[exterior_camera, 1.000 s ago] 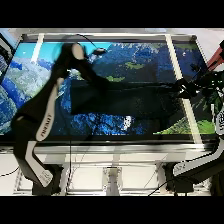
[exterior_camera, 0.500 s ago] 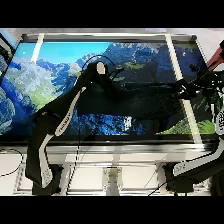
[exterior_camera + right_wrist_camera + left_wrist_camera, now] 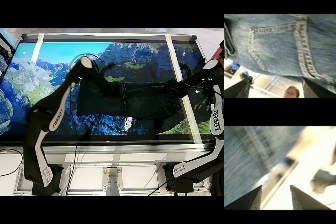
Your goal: Fold the clothes and pants, and hang the long-sleeved shirts on hangers.
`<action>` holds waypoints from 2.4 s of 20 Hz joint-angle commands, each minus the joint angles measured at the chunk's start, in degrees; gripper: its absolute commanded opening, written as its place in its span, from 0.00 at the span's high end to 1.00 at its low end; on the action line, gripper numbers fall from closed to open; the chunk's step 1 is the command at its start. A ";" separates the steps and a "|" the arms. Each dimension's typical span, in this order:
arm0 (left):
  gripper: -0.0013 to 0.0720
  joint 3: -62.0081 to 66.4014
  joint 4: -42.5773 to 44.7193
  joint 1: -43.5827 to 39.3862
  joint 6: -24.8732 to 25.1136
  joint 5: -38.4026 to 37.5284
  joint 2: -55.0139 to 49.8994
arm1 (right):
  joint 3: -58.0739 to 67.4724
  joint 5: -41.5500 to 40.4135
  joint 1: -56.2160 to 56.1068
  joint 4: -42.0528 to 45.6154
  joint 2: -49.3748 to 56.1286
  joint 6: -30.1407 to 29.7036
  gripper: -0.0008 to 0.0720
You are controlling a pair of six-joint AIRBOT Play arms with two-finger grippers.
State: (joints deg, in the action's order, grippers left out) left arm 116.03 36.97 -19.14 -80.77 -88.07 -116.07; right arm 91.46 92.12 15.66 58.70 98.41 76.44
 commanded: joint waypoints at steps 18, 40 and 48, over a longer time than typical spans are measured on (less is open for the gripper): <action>0.21 -23.87 4.90 32.61 8.17 2.43 5.44 | 0.02 -1.77 -3.21 -0.02 -0.02 2.60 0.05; 0.95 -17.77 16.87 25.86 -1.20 -7.06 3.78 | 0.04 -2.23 -4.98 -0.44 -0.02 2.36 0.05; 0.95 6.43 32.41 30.01 -8.00 -18.03 20.52 | 0.04 -0.98 -4.98 -0.46 -0.02 2.10 0.05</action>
State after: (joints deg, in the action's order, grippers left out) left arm 115.39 64.51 10.41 -85.91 -102.54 -100.05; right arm 91.46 91.00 10.72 58.26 98.41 78.63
